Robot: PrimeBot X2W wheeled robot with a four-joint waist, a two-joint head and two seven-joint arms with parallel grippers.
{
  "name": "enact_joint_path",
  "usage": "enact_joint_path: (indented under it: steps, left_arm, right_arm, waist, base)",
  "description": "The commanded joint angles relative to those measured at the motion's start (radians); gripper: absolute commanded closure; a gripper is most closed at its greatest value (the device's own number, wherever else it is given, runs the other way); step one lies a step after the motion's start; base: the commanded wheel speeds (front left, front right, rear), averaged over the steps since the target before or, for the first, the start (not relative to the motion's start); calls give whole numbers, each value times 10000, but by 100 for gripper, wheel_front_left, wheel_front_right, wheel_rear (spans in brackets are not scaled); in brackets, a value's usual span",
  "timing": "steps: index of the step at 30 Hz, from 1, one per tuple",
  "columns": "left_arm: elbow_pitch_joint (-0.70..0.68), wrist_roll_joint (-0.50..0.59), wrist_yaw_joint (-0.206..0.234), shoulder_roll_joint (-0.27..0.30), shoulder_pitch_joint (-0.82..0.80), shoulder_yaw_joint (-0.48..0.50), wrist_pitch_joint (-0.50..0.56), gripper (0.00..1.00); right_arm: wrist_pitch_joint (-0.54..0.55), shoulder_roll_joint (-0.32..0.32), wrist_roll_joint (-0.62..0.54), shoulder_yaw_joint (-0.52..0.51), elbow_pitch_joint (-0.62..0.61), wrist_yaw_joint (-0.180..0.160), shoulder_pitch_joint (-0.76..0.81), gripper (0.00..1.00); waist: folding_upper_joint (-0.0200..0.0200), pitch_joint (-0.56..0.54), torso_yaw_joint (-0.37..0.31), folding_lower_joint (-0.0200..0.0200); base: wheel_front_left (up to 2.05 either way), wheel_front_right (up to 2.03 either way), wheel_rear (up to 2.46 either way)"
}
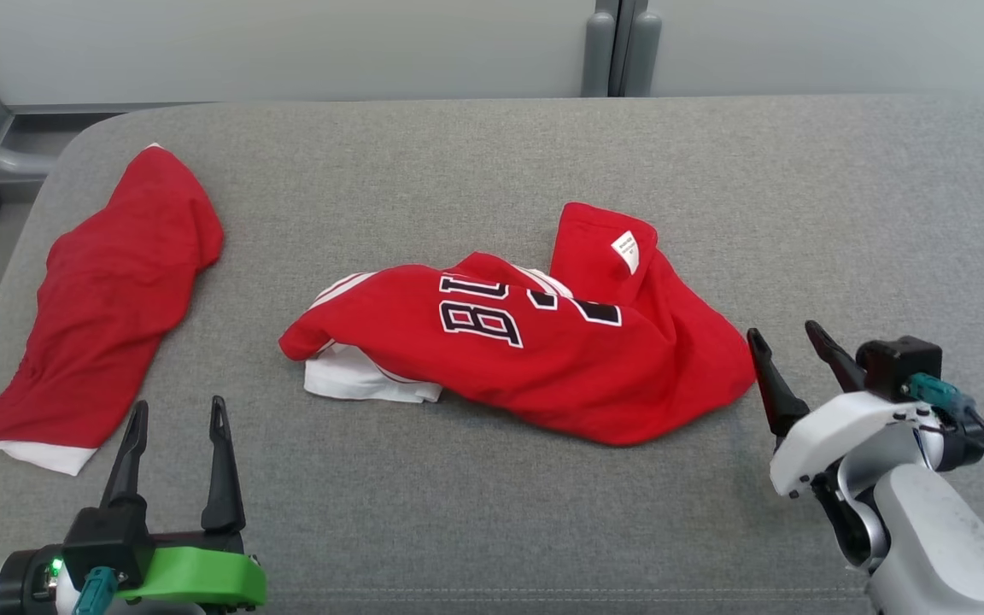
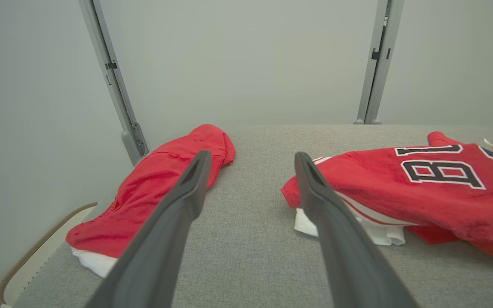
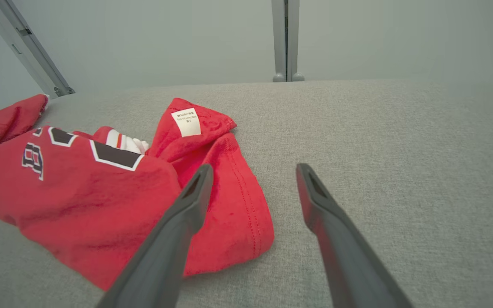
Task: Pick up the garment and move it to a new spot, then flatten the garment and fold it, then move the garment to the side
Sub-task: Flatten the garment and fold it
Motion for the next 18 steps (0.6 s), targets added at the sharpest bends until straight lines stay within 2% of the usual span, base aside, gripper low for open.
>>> enact_joint_path:
  steps: [1,8,18]
  left_arm:
    - [-9,27,-70,6,-122,-22,-28,0]
    - [101,175,-182,9,-282,-141,-28,0]
    - [237,124,-271,-24,-600,-352,-28,0]
  right_arm:
    - [213,-148,22,98,150,-3,-244,0]
    - [1737,-582,783,1307,1598,-3,-1939,0]
    - [2615,-765,1793,2696,3942,-3,-3764,0]
  waist:
    - [-1,25,56,0]
    - [-1,162,221,0]
    - [-1,452,640,0]
  base:
    - [0,0,0]
    - [0,0,0]
    - [0,0,0]
